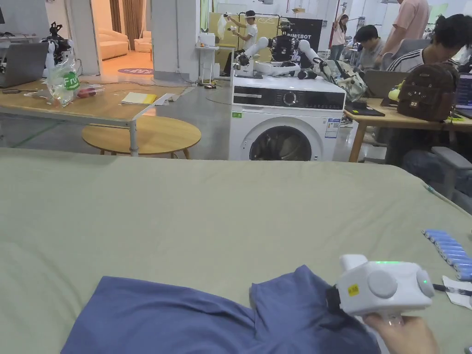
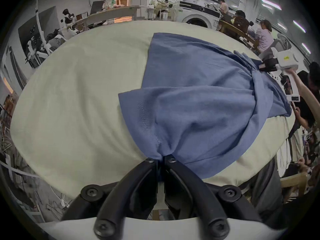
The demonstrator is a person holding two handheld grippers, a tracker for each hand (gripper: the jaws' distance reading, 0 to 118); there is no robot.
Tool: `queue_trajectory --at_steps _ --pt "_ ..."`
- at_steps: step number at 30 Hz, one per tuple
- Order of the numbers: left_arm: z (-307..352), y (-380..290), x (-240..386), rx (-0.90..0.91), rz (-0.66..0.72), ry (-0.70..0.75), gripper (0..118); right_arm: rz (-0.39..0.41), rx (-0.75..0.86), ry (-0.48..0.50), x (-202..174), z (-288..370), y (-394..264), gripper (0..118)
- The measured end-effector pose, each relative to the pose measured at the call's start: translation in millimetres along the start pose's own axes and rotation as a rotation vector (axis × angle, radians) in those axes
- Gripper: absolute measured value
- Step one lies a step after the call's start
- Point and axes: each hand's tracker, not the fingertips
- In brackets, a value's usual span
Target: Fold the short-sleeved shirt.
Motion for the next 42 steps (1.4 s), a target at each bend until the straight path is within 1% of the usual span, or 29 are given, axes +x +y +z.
queue_trajectory --at_steps 2,4,6,9,11,12,14,16,17,18,19,20,21,22,24,27,29,31,35,36,38,39,40,42 --pt "10.9 -3.1 -5.6 0.049 0.062 -0.055 0 -0.020 0.083 0.044 2.9 33.3 6.4 0" --pt "38.3 -4.6 -13.3 0.152 0.156 -0.159 0 0.009 0.176 0.038 0.9 73.3 13.1 0" --pt "81.9 4.0 -14.5 0.337 0.207 -0.228 0 0.041 0.271 0.041 5.3 119.6 19.7 0" --pt "143.6 34.1 -9.0 0.557 0.163 -0.239 0 0.031 0.394 0.029 11.5 178.8 32.0 0" --pt "177.4 62.3 -6.1 0.697 0.162 -0.249 0 0.010 0.476 0.012 15.5 216.8 40.3 0" --pt "189.7 79.5 -7.1 0.717 0.142 -0.254 0 0.000 0.518 0.007 17.4 235.4 45.5 0" --pt "210.2 117.6 -4.9 0.800 0.123 -0.209 0 0.009 0.583 -0.030 16.3 266.4 58.1 0" --pt "226.7 154.8 -5.3 0.858 0.126 -0.204 0 0.018 0.636 -0.062 13.7 294.7 75.1 0" --pt "235.5 175.1 -4.9 0.888 0.140 -0.217 0 0.010 0.670 -0.066 12.3 306.1 84.5 0" --pt "239.4 194.6 -3.3 0.896 0.151 -0.223 0 0.002 0.697 -0.084 10.1 317.6 94.6 0" --pt "247.5 213.5 -0.3 0.943 0.150 -0.217 0 0.000 0.722 -0.115 7.6 327.3 105.8 0" --pt "253.4 230.6 3.0 0.933 0.130 -0.204 0 -0.003 0.739 -0.143 5.2 333.7 116.7 0" --pt "260.9 251.1 7.5 0.952 0.109 -0.146 0 -0.009 0.744 -0.188 3.3 338.4 132.9 0" --pt "265.6 269.1 10.6 0.946 0.087 -0.124 0 -0.011 0.746 -0.201 1.2 344.0 146.3 0" --pt "277.1 303.9 16.5 0.983 0.079 -0.098 0 -0.030 0.781 -0.187 -4.0 355.9 172.1 0" --pt "288.4 361.0 21.6 1.007 0.057 -0.012 0 -0.044 0.821 -0.206 -12.1 361.6 217.6 0" --pt "292.4 391.3 22.1 1.002 0.078 -0.012 0 -0.043 0.820 -0.219 -15.9 360.1 243.6 0" --pt "293.9 417.1 20.8 1.009 0.089 0.018 0 -0.044 0.832 -0.226 -21.1 360.6 266.1 0" --pt "293.2 454.6 16.4 1.003 0.081 0.083 0 -0.018 0.846 -0.256 -29.7 356.2 302.9 0" --pt "293.6 462.3 13.6 1.003 0.084 0.068 0 -0.019 0.840 -0.265 -31.6 355.6 311.3 0" --pt "293.4 472.5 11.7 1.008 0.096 0.082 0 -0.022 0.855 -0.267 -34.6 357.1 324.6 0" --pt "293.7 476.6 11.5 1.020 0.096 0.089 0 -0.035 0.868 -0.259 -36.2 359.3 330.5 0" --pt "294.1 480.4 12.4 1.023 0.094 0.107 0 -0.031 0.892 -0.238 -37.4 360.9 334.2 0" --pt "292.7 486.0 11.1 1.023 0.091 0.119 0 -0.011 0.891 -0.266 -42.6 362.3 345.4 0"
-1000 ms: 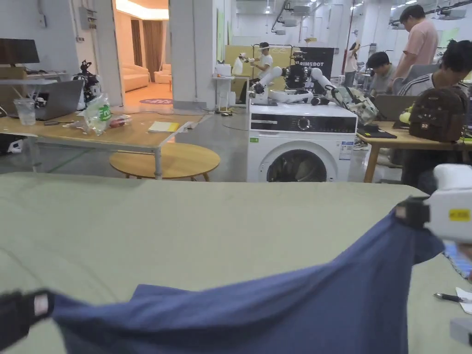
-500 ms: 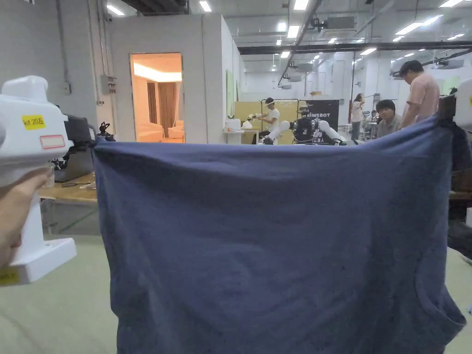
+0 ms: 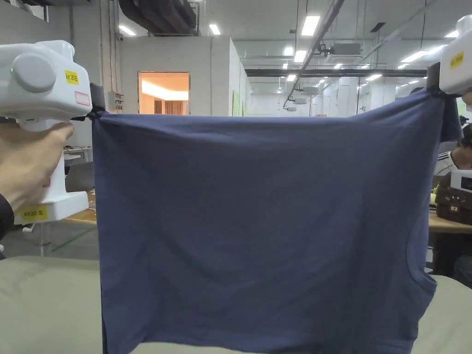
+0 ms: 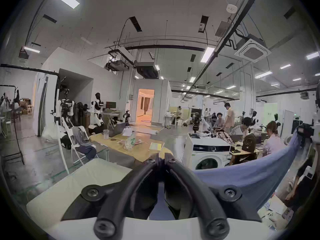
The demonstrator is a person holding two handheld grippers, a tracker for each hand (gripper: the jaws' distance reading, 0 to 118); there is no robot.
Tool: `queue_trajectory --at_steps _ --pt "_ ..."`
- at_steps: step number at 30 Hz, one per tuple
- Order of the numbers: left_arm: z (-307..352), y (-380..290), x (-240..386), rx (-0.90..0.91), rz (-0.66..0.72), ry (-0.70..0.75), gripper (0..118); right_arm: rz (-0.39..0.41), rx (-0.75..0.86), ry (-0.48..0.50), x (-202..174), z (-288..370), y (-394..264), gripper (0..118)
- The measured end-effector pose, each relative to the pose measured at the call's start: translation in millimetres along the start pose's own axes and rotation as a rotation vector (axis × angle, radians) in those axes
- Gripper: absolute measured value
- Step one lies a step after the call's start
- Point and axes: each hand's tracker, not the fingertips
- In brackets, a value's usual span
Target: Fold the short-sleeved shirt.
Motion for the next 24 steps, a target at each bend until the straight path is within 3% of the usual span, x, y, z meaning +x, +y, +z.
queue_trajectory --at_steps 2,7,14,16,20,24 --pt "-4.9 -1.9 -3.4 0.000 0.013 -0.006 0 0.023 0.005 -0.010 -5.5 -2.6 5.4 0" --pt "-17.6 -25.5 -10.0 -0.025 0.023 -0.001 0 -0.017 -0.010 0.011 -9.2 -8.4 -5.0 0" --pt "-20.2 -116.7 -15.3 -0.189 0.088 -0.050 0 -0.016 -0.160 0.052 -6.6 -13.9 -93.5 0" --pt "-8.5 -138.8 -16.1 -0.225 0.102 -0.088 0 -0.037 -0.214 0.095 -0.4 -0.3 -125.7 0" --pt "47.9 -176.2 -23.6 -0.223 0.098 -0.143 0 0.005 -0.207 0.199 15.5 57.5 -176.1 0" --pt "117.9 -229.9 -39.7 -0.290 0.100 -0.220 0 -0.014 -0.217 0.210 44.1 123.4 -231.3 0"
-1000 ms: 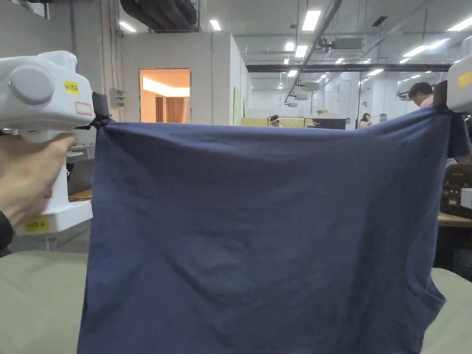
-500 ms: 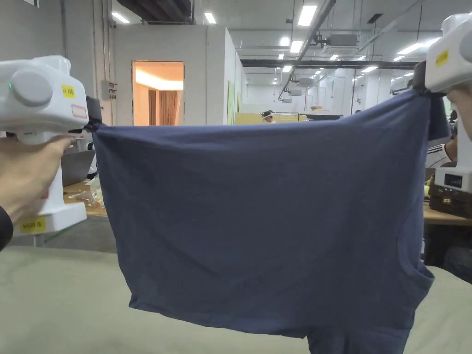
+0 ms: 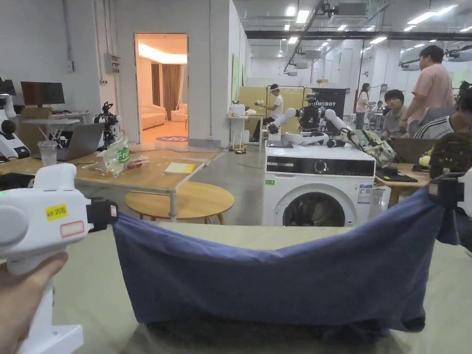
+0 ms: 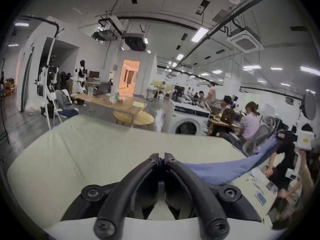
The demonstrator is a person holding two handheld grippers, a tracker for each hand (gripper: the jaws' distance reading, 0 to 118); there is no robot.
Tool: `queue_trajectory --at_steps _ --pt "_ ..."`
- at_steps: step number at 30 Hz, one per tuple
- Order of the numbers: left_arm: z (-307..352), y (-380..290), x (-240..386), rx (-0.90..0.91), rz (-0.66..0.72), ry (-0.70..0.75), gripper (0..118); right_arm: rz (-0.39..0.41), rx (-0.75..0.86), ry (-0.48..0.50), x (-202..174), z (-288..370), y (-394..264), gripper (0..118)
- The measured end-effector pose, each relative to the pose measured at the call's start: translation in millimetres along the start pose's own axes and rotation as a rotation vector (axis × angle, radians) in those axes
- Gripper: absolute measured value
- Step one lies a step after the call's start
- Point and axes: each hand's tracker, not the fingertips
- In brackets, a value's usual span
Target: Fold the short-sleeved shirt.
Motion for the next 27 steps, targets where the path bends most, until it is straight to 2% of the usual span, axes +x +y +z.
queue_trajectory --at_steps 2,4,5,7,8,9,10,11,13,16,19,20,21,22,23,24,27 --pt "27.6 -51.1 -9.6 -0.055 0.021 -0.008 0 0.007 -0.053 -0.032 8.0 24.1 -48.1 0" --pt "56.6 -99.0 -15.8 -0.076 0.020 -0.003 0 -0.015 -0.167 0.038 14.5 47.2 -96.1 0" --pt "72.6 -124.3 -19.2 -0.116 0.028 -0.008 0 -0.049 -0.189 0.002 15.8 61.5 -125.7 0" --pt "98.6 -165.9 -24.8 -0.182 0.062 0.004 0 -0.059 -0.294 0.049 18.8 83.4 -173.1 0" --pt "108.4 -185.3 -30.4 -0.208 0.086 0.011 0 -0.070 -0.306 0.019 18.0 95.2 -197.1 0" --pt "116.2 -201.8 -36.0 -0.247 0.128 0.018 0 -0.077 -0.363 0.032 19.6 104.4 -217.1 0" --pt "121.9 -215.2 -40.9 -0.267 0.162 0.022 0 -0.114 -0.382 0.011 20.4 111.9 -234.0 0" --pt "126.1 -228.1 -47.2 -0.281 0.185 0.038 0 -0.164 -0.424 0.034 23.8 117.4 -249.6 0" --pt "130.9 -244.4 -56.6 -0.323 0.176 0.096 0 -0.192 -0.466 0.020 24.9 128.1 -276.7 0" --pt "127.9 -258.3 -62.9 -0.382 0.223 0.068 0 -0.182 -0.518 -0.008 24.2 130.0 -301.8 0" --pt "112.5 -265.7 -58.3 -0.471 0.158 0.070 0 -0.162 -0.552 -0.011 23.6 124.8 -318.6 0" --pt "111.3 -267.9 -55.2 -0.488 0.135 0.067 0 -0.154 -0.566 -0.005 22.6 124.2 -320.9 7" --pt "109.8 -268.5 -55.3 -0.481 0.144 0.047 9 -0.142 -0.565 -0.004 21.1 125.2 -323.2 37" --pt "110.7 -267.6 -55.2 -0.462 0.155 0.020 36 -0.127 -0.561 -0.009 19.4 126.1 -324.2 60" --pt "110.0 -264.7 -52.5 -0.456 0.176 0.001 72 -0.096 -0.546 -0.017 17.7 129.2 -320.9 70" --pt "115.6 -261.8 -45.0 -0.420 0.174 -0.003 95 -0.068 -0.509 -0.029 16.2 131.4 -316.5 69" --pt "117.7 -227.8 -13.5 -0.271 0.025 0.028 95 -0.021 -0.365 -0.024 7.0 138.0 -292.9 69"
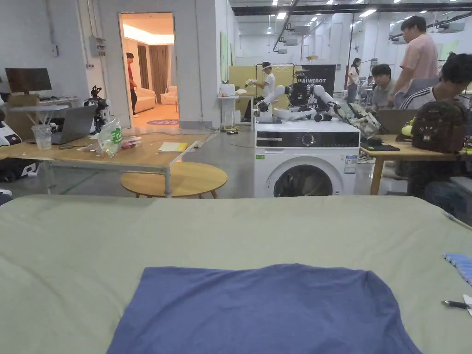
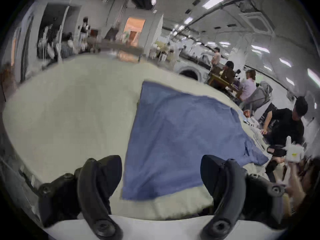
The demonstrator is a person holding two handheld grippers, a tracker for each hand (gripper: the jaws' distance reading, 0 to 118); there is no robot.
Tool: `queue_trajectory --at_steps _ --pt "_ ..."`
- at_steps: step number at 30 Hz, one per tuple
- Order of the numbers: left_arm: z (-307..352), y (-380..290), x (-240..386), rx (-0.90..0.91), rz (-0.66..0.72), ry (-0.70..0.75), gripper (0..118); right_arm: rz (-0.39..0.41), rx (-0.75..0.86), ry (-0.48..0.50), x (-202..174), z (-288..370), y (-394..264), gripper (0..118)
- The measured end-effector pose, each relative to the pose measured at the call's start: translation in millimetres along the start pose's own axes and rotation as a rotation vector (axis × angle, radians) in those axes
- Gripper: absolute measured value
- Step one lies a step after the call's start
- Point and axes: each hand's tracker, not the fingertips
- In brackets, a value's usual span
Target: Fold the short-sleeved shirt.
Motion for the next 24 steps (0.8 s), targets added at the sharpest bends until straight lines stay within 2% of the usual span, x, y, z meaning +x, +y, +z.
queue_trajectory --at_steps 3,6,8,9,10,11,12,13,16,20,22,24 --pt "6.7 30.7 36.4 0.168 -0.159 0.051 95 -0.028 0.150 0.051 -18.1 5.9 29.1 69" --pt "-2.2 51.1 62.7 0.282 -0.219 0.039 95 -0.047 0.236 0.110 -43.9 4.1 53.6 69" --pt "-6.5 61.6 79.4 0.332 -0.214 0.021 94 -0.043 0.231 0.133 -58.7 -2.5 64.7 68" --pt "-9.7 63.6 85.4 0.336 -0.210 0.019 87 -0.039 0.230 0.149 -66.5 -6.2 68.4 57" --pt "-10.9 67.1 90.3 0.340 -0.205 0.005 71 -0.033 0.232 0.176 -71.7 -8.4 70.3 32" --pt "-11.7 69.1 95.2 0.350 -0.198 -0.023 43 -0.031 0.234 0.220 -76.8 -11.1 71.3 7" --pt "-12.8 70.5 99.5 0.352 -0.196 -0.048 5 -0.039 0.231 0.197 -82.9 -14.2 71.4 1" --pt "-13.5 67.9 103.3 0.346 -0.200 -0.039 0 -0.040 0.231 0.196 -86.2 -15.7 70.7 0" --pt "-13.1 64.8 109.4 0.330 -0.258 -0.052 0 -0.039 0.214 0.210 -90.5 -20.9 68.7 0" --pt "-10.2 60.6 104.9 0.324 -0.255 -0.050 0 -0.034 0.212 0.201 -91.0 -22.0 69.7 0" --pt "-7.7 62.2 96.8 0.319 -0.212 -0.066 0 -0.048 0.211 0.211 -88.7 -23.2 69.6 0" --pt "-4.4 62.4 77.2 0.286 -0.112 -0.165 0 -0.049 0.207 0.218 -87.2 -23.6 69.4 0"
